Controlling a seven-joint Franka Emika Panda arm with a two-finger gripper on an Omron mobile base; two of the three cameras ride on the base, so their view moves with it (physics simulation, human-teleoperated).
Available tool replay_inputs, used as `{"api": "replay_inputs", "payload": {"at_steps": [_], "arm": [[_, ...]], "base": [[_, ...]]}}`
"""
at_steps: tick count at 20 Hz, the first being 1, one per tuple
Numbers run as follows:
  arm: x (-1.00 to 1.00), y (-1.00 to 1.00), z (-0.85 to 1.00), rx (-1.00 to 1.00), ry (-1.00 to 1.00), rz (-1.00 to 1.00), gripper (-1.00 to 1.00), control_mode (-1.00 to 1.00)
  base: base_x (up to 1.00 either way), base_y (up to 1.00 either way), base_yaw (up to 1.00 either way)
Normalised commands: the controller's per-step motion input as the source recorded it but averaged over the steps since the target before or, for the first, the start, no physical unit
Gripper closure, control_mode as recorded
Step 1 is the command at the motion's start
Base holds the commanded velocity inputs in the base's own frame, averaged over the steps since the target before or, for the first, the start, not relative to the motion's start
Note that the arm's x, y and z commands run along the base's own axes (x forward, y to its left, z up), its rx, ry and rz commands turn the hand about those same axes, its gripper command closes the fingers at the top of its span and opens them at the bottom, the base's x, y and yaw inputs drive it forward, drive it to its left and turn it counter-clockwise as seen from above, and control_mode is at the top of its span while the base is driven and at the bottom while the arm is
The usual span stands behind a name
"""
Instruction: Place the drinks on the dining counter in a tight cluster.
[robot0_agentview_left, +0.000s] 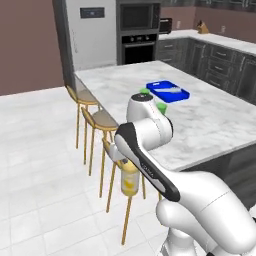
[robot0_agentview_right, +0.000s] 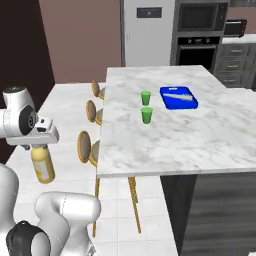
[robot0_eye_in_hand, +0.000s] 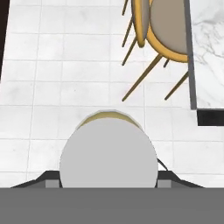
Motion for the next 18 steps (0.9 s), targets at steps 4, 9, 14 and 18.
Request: {"api": "replay_inputs", "payload": {"at_steps": [4, 9, 14, 18], "arm": [[0.00, 0.00, 0.00, 0.00, 0.00, 0.00, 1.00, 1.00], [0.00, 0.00, 0.00, 0.00, 0.00, 0.00, 1.00, 1.00], [0.00, 0.00, 0.00, 0.00, 0.00, 0.00, 1.00, 1.00], [0.00, 0.00, 0.00, 0.00, 0.00, 0.00, 1.00, 1.00]], "base": [[0.28, 0.60, -0.35], [0.33, 0.56, -0.40], [0.44, 0.45, -0.52], [0.28, 0.53, -0.46]]}}
